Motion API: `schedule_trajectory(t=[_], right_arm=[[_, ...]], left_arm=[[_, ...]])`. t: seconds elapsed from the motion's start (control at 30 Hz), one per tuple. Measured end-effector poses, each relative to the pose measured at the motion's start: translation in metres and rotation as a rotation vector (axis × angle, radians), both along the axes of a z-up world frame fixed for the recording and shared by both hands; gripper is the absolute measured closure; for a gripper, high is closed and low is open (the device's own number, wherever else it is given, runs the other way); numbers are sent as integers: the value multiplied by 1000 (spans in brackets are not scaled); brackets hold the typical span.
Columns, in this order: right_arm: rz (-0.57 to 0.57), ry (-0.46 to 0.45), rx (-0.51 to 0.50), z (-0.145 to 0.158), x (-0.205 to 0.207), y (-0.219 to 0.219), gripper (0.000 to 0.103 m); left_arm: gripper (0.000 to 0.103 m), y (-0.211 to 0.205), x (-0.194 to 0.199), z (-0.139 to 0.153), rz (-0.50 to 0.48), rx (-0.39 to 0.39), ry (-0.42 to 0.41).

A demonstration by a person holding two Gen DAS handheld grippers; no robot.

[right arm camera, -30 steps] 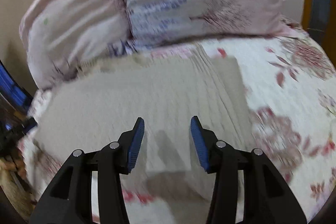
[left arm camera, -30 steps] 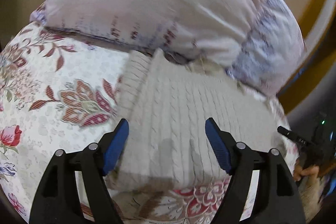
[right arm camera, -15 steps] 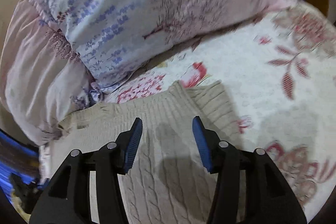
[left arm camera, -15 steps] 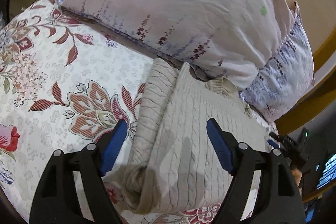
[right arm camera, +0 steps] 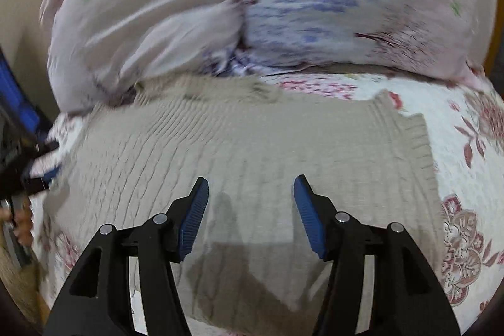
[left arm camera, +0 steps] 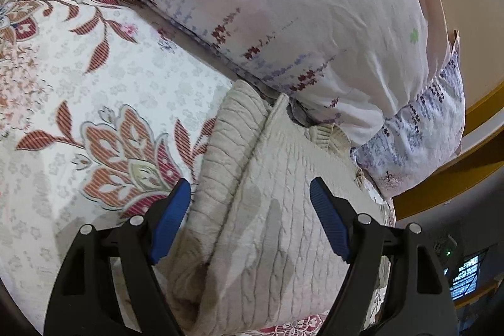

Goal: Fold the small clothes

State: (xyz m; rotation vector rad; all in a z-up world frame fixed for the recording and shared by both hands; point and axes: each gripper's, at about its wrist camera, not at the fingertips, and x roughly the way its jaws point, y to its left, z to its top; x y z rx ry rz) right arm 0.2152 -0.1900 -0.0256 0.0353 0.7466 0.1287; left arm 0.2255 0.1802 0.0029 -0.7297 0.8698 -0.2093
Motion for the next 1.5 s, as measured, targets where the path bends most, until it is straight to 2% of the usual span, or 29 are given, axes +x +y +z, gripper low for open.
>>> schedule_trajectory(t=[0.1, 0.17, 0.27, 0.33, 0.47, 0.6, 0.63, 0.7, 0.83, 0.9, 0.97, 1.27, 1.5], right_arm=[[17, -3, -46, -3, 1, 15, 44], [23, -13, -81, -4, 0, 23, 38], [39, 10, -203, -17, 3, 39, 33], [41, -30, -254, -21, 1, 46, 33], [44, -11, -206, -20, 2, 38, 32], [46, -19, -205, -21, 2, 38, 32], [47, -19, -203, -21, 2, 38, 32], [49, -20, -199, -20, 1, 39, 32], [52, -20, -195, -20, 1, 38, 31], [51, -20, -195, -20, 1, 38, 31], [51, -20, -195, -20, 1, 38, 31], [51, -16, -197, -20, 1, 39, 31], [59, -17, -225, -21, 4, 41, 30]], left_arm=[[25, -5, 2, -2, -7, 2, 4], [25, -7, 3, -4, -6, 4, 8], [25, -7, 3, -4, -1, -2, 2], [25, -8, 4, -5, 3, -13, 0], [25, -6, 5, -6, 18, -39, -8], [27, -8, 7, -5, 18, -32, -13], [28, -8, 7, -5, 17, -30, -13], [41, -10, 8, -6, 8, -24, -2], [61, -12, 9, -12, -16, -79, 18], [75, -12, 9, -13, -24, -92, 22], [80, -13, 8, -13, -25, -105, 17], [86, -40, 1, 37, -87, -127, -139], [87, -87, 0, 73, -187, -200, -248]])
